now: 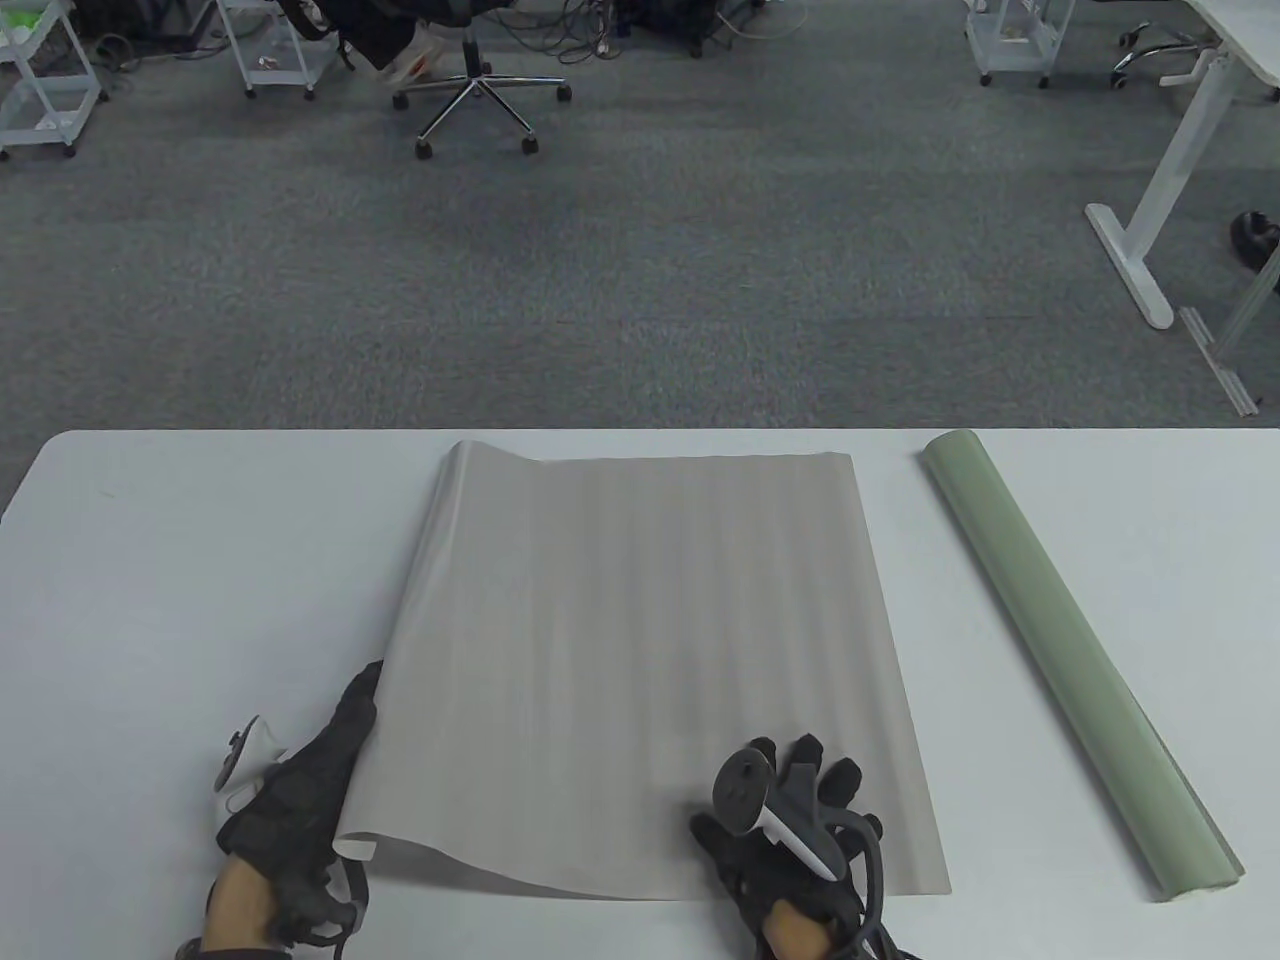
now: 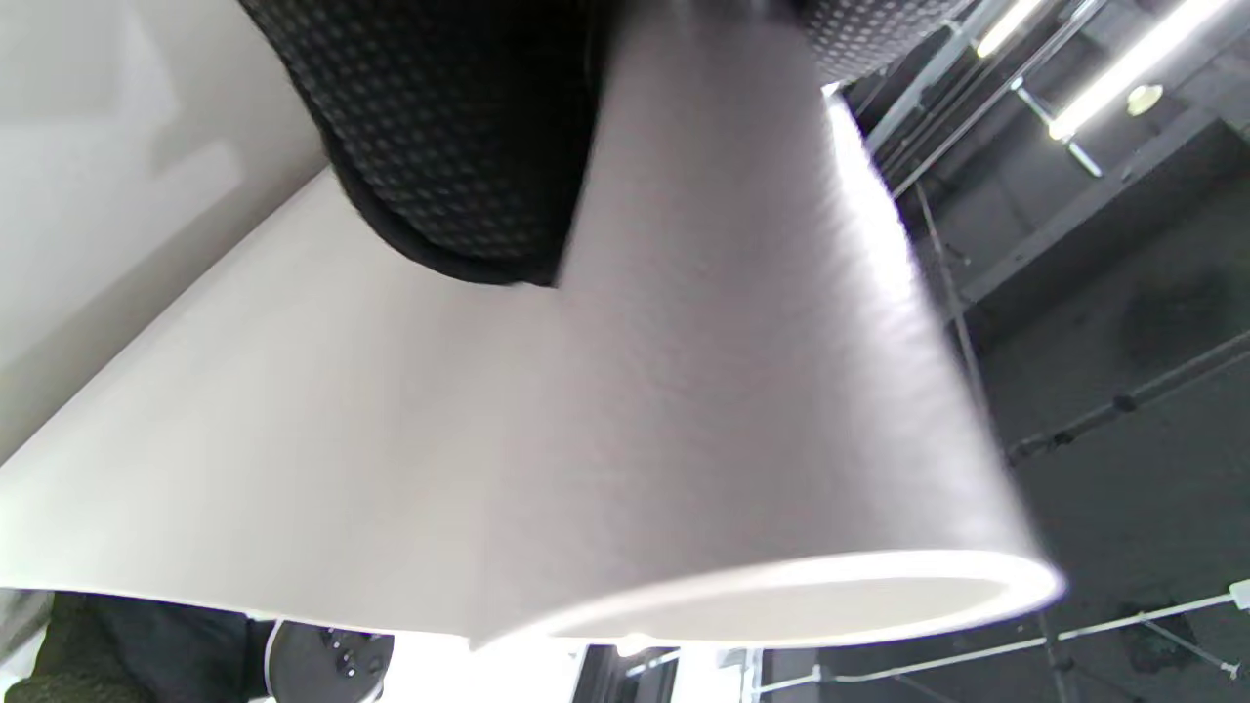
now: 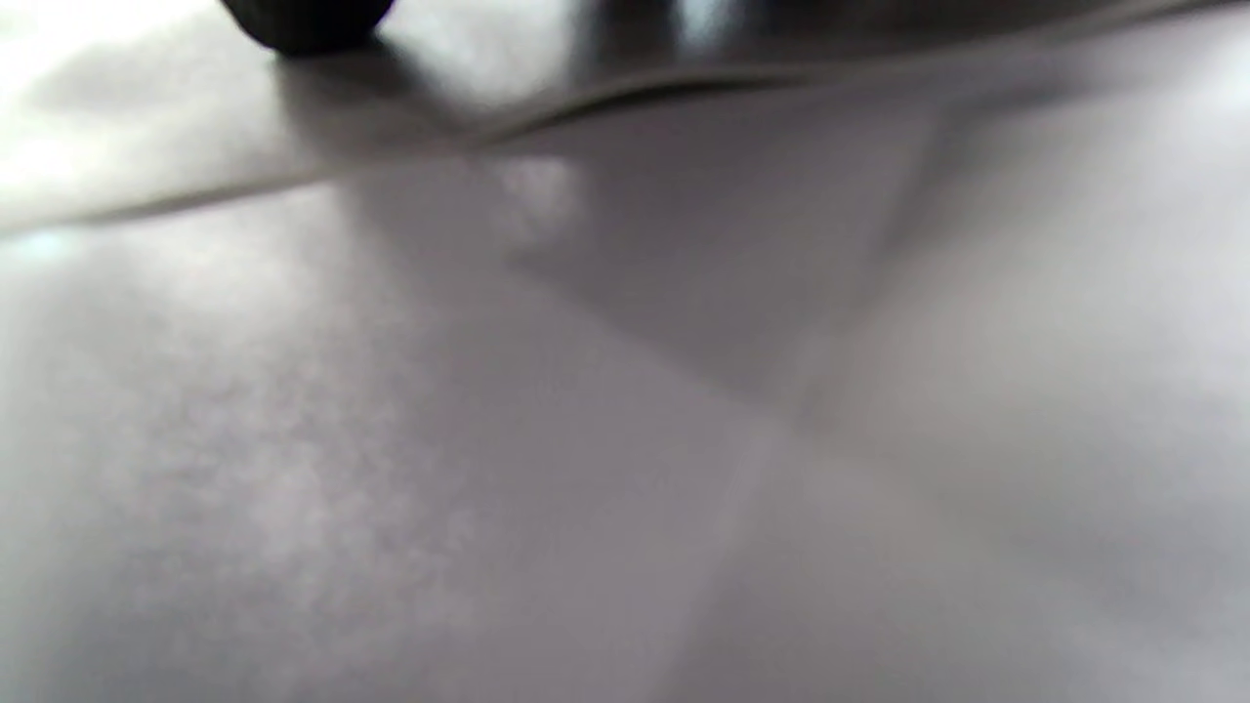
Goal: Unroll desk mats and stack together
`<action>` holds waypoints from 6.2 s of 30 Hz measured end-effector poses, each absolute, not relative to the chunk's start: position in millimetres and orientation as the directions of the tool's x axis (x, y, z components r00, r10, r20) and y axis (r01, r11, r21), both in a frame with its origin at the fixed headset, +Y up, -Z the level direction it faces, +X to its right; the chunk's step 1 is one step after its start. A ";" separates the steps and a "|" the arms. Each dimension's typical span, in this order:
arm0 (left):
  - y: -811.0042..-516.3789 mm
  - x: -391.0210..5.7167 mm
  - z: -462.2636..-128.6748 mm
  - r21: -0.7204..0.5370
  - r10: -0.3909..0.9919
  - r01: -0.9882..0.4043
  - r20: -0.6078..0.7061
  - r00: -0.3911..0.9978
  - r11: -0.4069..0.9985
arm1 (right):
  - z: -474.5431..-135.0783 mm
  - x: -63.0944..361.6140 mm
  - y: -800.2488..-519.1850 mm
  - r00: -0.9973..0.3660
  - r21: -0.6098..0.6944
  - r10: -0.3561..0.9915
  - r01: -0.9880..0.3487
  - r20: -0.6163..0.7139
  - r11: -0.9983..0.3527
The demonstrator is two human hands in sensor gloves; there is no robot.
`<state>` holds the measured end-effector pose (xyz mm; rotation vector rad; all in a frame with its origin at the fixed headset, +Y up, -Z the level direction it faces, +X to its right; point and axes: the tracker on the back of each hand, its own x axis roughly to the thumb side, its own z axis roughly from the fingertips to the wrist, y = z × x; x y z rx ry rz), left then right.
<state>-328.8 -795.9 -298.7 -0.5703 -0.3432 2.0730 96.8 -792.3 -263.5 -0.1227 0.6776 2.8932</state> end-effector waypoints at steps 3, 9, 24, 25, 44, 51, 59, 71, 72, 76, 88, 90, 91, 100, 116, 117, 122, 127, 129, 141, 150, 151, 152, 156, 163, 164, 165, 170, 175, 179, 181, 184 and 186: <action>-793.0 -347.7 -296.1 -0.463 0.884 -0.753 -0.259 -0.389 -0.467 | -263.7 96.9 -792.4 -0.983 0.433 0.144 -0.180 -0.116 -0.883; -779.9 -372.6 -293.5 -0.392 0.967 -0.908 -0.250 -0.049 -0.147 | -263.9 98.3 -791.9 -0.980 0.432 0.154 -0.192 -0.123 -0.881; -754.7 -362.0 -289.5 -0.406 0.589 -0.587 -0.136 0.797 0.701 | -265.4 116.8 -789.6 -0.973 0.438 0.164 -0.219 -0.160 -0.872; -755.5 -358.8 -290.0 -0.407 0.554 -0.553 -0.128 0.822 0.727 | -265.6 117.7 -789.6 -0.972 0.439 0.169 -0.225 -0.164 -0.870; -764.0 -337.5 -305.8 -0.274 0.349 -0.425 -0.284 0.893 0.863 | -294.7 75.7 -786.5 -0.978 0.544 0.205 -0.152 0.038 -0.825; -771.0 -367.7 -339.8 -0.206 0.637 -0.788 -0.487 0.597 0.581 | -294.5 81.1 -787.5 -0.964 0.565 0.248 -0.156 0.090 -0.810; -764.0 -354.4 -411.1 -0.094 0.701 -0.836 -0.499 0.510 0.541 | -293.7 81.6 -789.1 -0.962 0.561 0.254 -0.157 0.100 -0.813; -757.4 -318.8 -483.5 0.029 0.456 -0.476 -0.345 0.820 0.879 | -291.3 81.2 -789.5 -0.963 0.549 0.243 -0.139 0.121 -0.825; -758.2 -318.0 -488.2 0.026 0.469 -0.491 -0.347 0.813 0.871 | -291.3 81.3 -789.5 -0.962 0.550 0.244 -0.141 0.120 -0.824; -759.1 -321.4 -513.2 0.065 0.655 -0.682 -0.357 0.666 0.728 | -291.2 81.4 -789.7 -0.961 0.553 0.247 -0.141 0.121 -0.821; -757.7 -291.5 -555.8 -0.061 0.176 -0.203 -0.301 0.937 0.977 | -291.3 81.7 -788.9 -0.966 0.556 0.228 -0.123 0.123 -0.822; -765.2 -283.8 -560.0 -0.140 0.059 -0.107 -0.310 0.949 0.984 | -291.2 82.0 -789.2 -0.965 0.557 0.231 -0.126 0.123 -0.821; -768.2 -282.4 -560.4 -0.147 0.025 -0.072 -0.300 0.954 0.986 | -291.1 82.0 -789.3 -0.965 0.556 0.231 -0.126 0.124 -0.822; -768.8 -277.4 -555.5 -0.241 0.063 -0.140 -0.302 0.951 0.960 | -290.8 81.5 -789.1 -0.966 0.564 0.225 -0.116 0.127 -0.818; -727.9 -201.8 -382.0 -0.236 0.296 -0.285 0.012 0.955 0.929 | -289.7 81.6 -788.3 -0.974 0.527 0.179 -0.079 0.141 -0.846; -725.4 -198.6 -368.7 -0.237 0.296 -0.283 0.020 0.955 0.929 | -289.8 81.7 -788.4 -0.973 0.528 0.182 -0.082 0.140 -0.845; -730.5 -193.3 -322.4 -0.197 0.343 -0.325 0.064 0.937 0.925 | -289.4 81.7 -788.6 -0.973 0.527 0.182 -0.083 0.139 -0.846; -752.0 -199.6 -298.2 -0.192 0.400 -0.382 0.066 0.914 0.904 | -288.8 81.8 -788.2 -0.977 0.516 0.163 -0.069 0.139 -0.854; -757.5 -199.9 -294.6 -0.219 0.391 -0.368 0.073 0.918 0.904 | -288.0 81.9 -787.9 -0.980 0.502 0.134 -0.043 0.148 -0.864; -764.2 -204.0 -293.9 -0.236 0.365 -0.327 0.138 0.921 0.915 | -295.7 116.0 -719.2 -0.980 0.081 0.137 -0.126 0.148 -0.989; -765.0 -197.8 -294.6 -0.260 0.360 -0.309 0.175 0.916 0.915 | -330.3 257.6 -692.6 -0.967 0.083 -0.090 0.072 -0.240 -0.994; -764.8 -195.2 -294.3 -0.260 0.355 -0.304 0.180 0.917 0.917 | -328.9 278.7 -691.5 -0.950 0.097 -0.114 0.089 -0.291 -0.991; -764.8 -192.5 -294.5 -0.262 0.358 -0.305 0.188 0.915 0.916 | -326.1 298.9 -691.0 -0.932 0.101 -0.125 0.096 -0.339 -0.990; -766.7 -185.4 -295.5 -0.267 0.338 -0.279 0.211 0.917 0.922 | -313.1 348.1 -693.8 -0.881 0.172 -0.137 0.064 -0.453 -0.983; -771.7 -178.5 -297.0 -0.294 0.334 -0.267 0.209 0.919 0.918 | -290.5 394.9 -732.2 -0.811 0.326 -0.099 -0.118 -0.576 -0.938; -772.3 -178.0 -296.5 -0.297 0.340 -0.273 0.205 0.918 0.915 | -290.3 395.9 -739.5 -0.821 0.345 -0.126 -0.091 -0.557 -0.934; -772.6 -177.7 -295.9 -0.299 0.344 -0.277 0.203 0.917 0.913 | -289.8 396.1 -745.0 -0.817 0.340 -0.193 -0.004 -0.544 -0.940; -770.2 -176.1 -295.2 -0.288 0.327 -0.262 0.210 0.921 0.921 | -291.2 400.2 -756.7 -0.810 0.236 -0.235 0.124 -0.537 -0.964; -769.7 -173.4 -294.4 -0.281 0.320 -0.254 0.223 0.921 0.925 | -290.8 402.9 -747.2 -0.849 0.141 -0.179 0.125 -0.497 -0.982; -770.4 -173.0 -293.1 -0.283 0.346 -0.280 0.215 0.913 0.917 | -290.8 402.9 -735.6 -0.830 0.056 0.090 -0.144 -0.551 -0.988; -770.3 -171.9 -292.9 -0.280 0.339 -0.273 0.225 0.914 0.921 | -291.3 398.9 -730.9 -0.785 0.025 0.216 -0.283 -0.581 -0.959; -769.4 -171.0 -292.4 -0.277 0.340 -0.274 0.226 0.913 0.921 | -292.2 388.8 -722.1 -0.712 -0.018 0.354 -0.433 -0.607 -0.901; -769.8 -169.5 -291.4 -0.282 0.361 -0.293 0.229 0.904 0.913 | -292.2 379.6 -718.5 -0.638 -0.057 0.472 -0.558 -0.609 -0.828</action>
